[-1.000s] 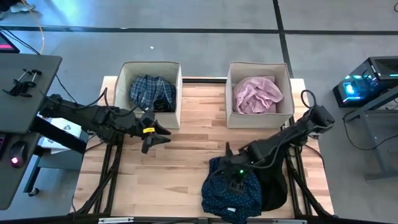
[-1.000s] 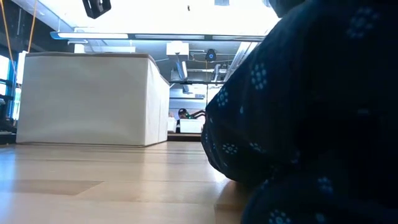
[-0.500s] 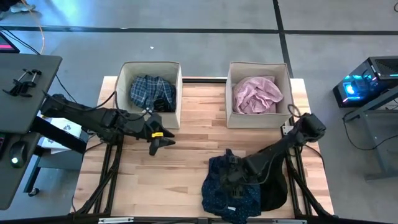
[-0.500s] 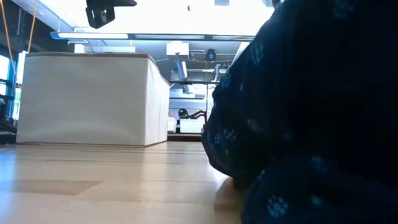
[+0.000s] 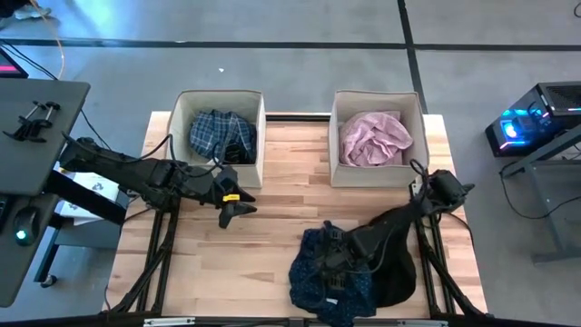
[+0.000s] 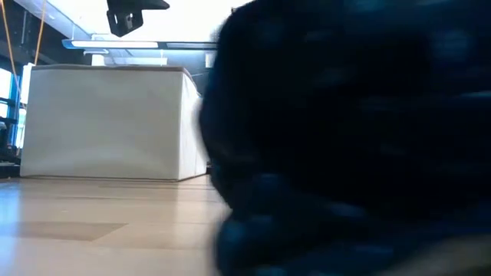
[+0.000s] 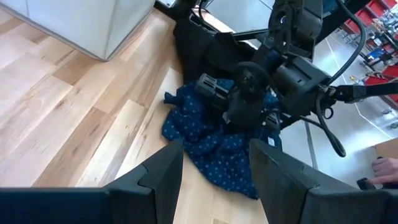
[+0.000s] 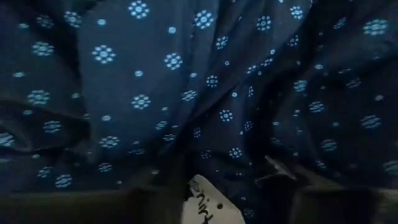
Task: Sort clothes
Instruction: Put the navy blue dotted cloth into the left laundry organizer
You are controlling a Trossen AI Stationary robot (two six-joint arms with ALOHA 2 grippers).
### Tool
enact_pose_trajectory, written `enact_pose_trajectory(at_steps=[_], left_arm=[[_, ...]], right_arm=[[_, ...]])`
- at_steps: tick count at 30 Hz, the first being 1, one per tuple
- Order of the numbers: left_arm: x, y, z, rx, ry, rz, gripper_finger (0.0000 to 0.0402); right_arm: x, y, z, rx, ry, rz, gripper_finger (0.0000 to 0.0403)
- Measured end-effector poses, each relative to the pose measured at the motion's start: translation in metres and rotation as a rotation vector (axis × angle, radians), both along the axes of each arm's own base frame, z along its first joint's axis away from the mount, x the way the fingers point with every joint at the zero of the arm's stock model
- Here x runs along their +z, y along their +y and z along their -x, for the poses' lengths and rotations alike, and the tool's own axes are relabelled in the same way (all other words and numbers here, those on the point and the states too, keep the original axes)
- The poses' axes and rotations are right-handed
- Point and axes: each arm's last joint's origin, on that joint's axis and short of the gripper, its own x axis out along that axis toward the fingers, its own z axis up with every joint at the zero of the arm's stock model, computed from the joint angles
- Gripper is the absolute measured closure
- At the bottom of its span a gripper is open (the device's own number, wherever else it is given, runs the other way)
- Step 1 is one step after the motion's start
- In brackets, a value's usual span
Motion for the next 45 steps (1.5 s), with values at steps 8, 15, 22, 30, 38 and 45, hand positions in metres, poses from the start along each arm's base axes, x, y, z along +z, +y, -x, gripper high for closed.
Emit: enact_pose_trajectory(at_steps=[8, 15, 22, 30, 38, 45], left_arm=[[0.01, -0.007, -0.003, -0.047, -0.111, -0.021, 0.023], [0.014, -0.01, -0.003, -0.051, -0.166, -0.052, 0.023], [0.018, -0.012, -0.004, -0.054, -0.208, -0.054, 0.023], [0.046, -0.023, -0.006, -0.089, -0.525, -0.163, 0.023], [0.056, -0.024, -0.022, -0.056, -0.711, -0.225, 0.0227], [0.023, -0.024, -0.041, -0.067, -0.483, -0.388, 0.0188]], right_arm=[[0.024, -0.015, -0.011, -0.102, -0.074, -0.123, 0.039], [0.084, -0.029, -0.013, -0.185, -0.256, -0.069, 0.0381], [0.145, -0.039, -0.011, -0.222, -0.422, -0.034, 0.0388], [0.202, -0.049, -0.023, -0.201, -0.622, 0.019, 0.039], [0.215, -0.068, -0.032, -0.204, -0.658, 0.051, 0.039], [0.215, -0.073, -0.034, -0.216, -0.665, 0.045, 0.039]])
